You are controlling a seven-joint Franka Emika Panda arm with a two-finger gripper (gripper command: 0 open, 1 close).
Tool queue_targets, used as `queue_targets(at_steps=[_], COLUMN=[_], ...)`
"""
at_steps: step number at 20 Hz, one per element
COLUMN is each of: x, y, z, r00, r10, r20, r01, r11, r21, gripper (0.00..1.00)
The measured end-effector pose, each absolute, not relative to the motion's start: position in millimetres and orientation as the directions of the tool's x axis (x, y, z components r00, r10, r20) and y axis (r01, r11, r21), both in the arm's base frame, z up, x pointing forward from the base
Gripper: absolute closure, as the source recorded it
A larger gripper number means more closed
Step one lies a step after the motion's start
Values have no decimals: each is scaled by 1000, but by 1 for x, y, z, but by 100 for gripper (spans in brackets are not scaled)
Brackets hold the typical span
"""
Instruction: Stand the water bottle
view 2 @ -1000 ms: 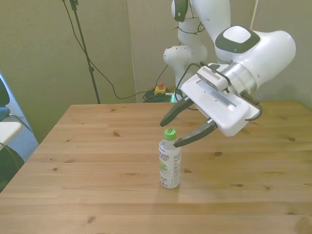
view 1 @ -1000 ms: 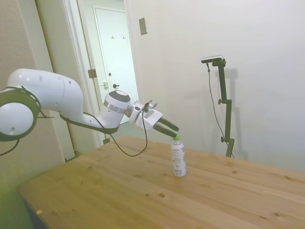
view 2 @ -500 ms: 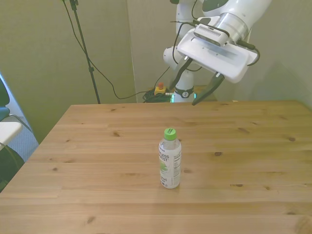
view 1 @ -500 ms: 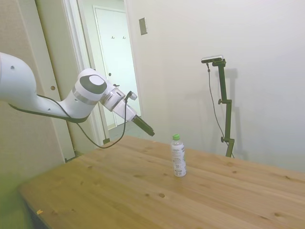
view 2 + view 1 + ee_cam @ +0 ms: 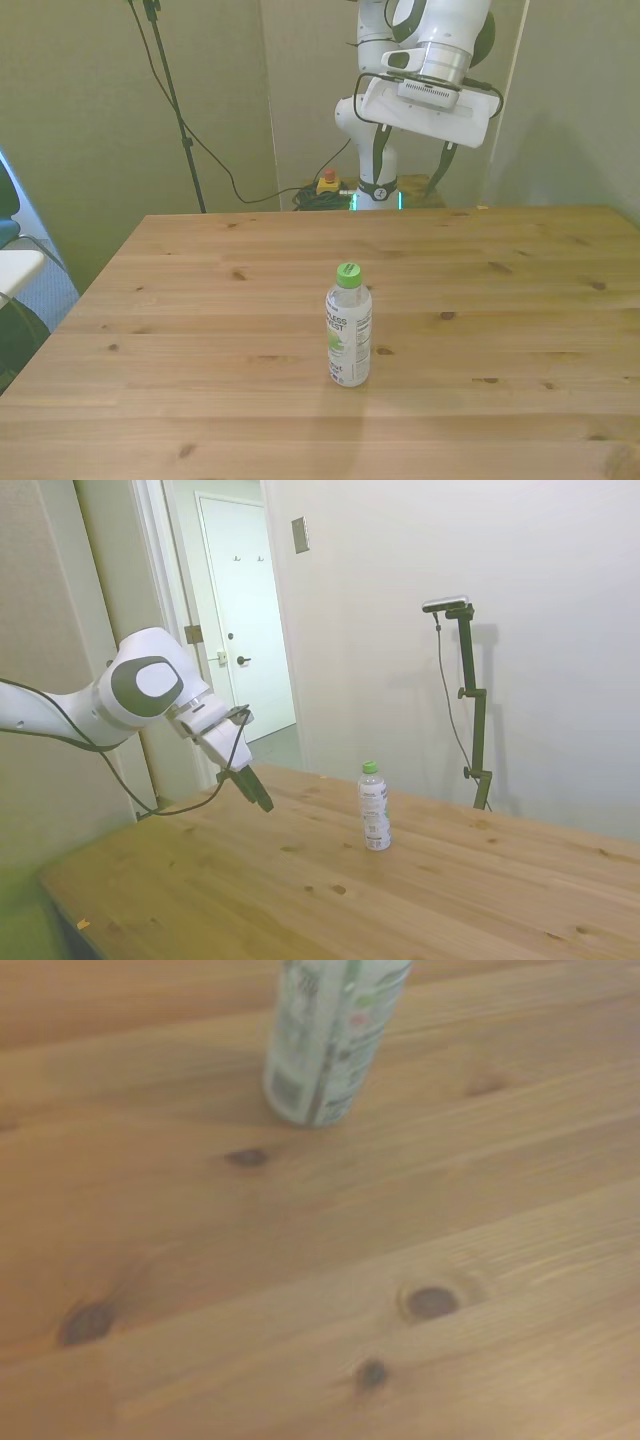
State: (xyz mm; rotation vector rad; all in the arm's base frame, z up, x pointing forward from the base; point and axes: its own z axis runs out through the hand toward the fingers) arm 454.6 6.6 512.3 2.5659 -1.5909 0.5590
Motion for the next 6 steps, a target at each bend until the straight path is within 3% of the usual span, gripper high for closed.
queue_targets(at_steps=[6], x=[432], y=[6], z=[496], r00=[628], r10=[-767], r20=[132], r01=[-763], r11=[-640], r21=[-91], gripper=[0])
